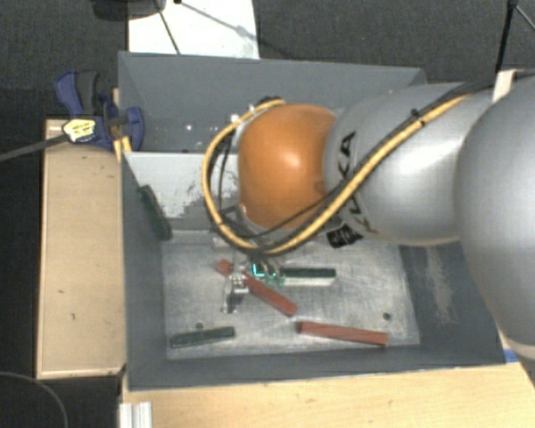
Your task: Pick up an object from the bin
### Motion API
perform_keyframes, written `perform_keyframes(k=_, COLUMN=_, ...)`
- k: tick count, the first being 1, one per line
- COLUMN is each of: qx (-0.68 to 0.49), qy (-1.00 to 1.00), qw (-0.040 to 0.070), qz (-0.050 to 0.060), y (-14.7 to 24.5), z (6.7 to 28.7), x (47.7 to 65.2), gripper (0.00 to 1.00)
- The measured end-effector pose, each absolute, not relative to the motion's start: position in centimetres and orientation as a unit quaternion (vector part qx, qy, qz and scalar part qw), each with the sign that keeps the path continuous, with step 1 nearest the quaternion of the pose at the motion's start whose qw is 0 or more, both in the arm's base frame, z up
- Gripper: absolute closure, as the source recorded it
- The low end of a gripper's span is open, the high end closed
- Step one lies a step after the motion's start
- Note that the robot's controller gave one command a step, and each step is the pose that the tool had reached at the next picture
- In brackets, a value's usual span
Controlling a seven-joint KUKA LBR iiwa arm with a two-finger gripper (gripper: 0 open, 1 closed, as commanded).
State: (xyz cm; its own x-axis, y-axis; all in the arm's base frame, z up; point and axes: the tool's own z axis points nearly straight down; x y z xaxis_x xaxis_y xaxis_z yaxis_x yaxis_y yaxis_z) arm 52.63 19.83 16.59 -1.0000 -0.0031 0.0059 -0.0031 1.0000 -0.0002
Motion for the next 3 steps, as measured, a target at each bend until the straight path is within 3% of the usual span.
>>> perform_keyframes(k=1, qx=-0.001, qy=-1.0, qw=-0.001, qz=-0.001, y=19.7, z=17.0, x=52.9, gripper=0.0)
perform_keyframes(k=2, qx=0.044, qy=-0.999, qw=-0.003, qz=-0.001, y=17.8, z=13.4, x=53.5, gripper=0.0)
perform_keyframes(k=3, qx=-0.06, qy=-0.998, qw=-0.005, qz=-0.002, y=14.2, z=7.5, x=54.7, gripper=1.0)
